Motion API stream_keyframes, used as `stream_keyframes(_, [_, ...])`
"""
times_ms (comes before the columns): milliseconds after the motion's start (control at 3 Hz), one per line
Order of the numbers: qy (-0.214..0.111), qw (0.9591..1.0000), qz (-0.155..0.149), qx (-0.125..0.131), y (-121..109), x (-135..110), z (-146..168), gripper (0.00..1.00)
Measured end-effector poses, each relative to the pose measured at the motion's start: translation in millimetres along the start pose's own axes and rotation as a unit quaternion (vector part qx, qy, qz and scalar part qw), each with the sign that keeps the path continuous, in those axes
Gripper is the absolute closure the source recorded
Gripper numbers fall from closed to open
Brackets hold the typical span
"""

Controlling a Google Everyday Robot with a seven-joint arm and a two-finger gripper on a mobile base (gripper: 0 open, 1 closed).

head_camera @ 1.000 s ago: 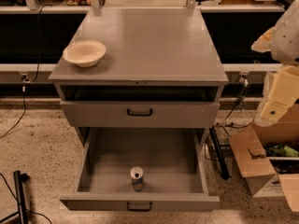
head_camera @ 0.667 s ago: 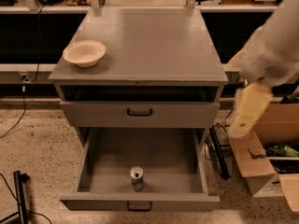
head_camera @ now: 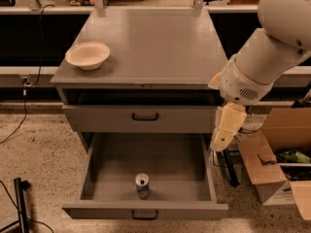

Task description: Pick redbull can from middle drawer and place on counter

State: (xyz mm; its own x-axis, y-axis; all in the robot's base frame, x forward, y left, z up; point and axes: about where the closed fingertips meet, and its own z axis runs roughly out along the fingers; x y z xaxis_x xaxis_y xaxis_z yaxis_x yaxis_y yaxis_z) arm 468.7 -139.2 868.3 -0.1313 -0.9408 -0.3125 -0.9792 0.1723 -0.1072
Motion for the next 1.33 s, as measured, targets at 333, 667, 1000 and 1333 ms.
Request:
stream_keyframes(333, [0.007, 0.9993, -0.006, -0.037, -2.0, -0.5, 30.2, 0.0])
stream_keyframes(667, [-0.009, 0.9985, -0.007, -0.053, 1.9, 7.0, 69.6, 0.0])
stream_keyframes(1000, [-0.069, 0.9974, -0.008, -0.019, -6.9, 11.4, 101.0, 0.0])
stream_keyframes(1333, [-0.095, 0.9954, -0.011, -0.008, -9.7, 14.9, 108.1, 0.0])
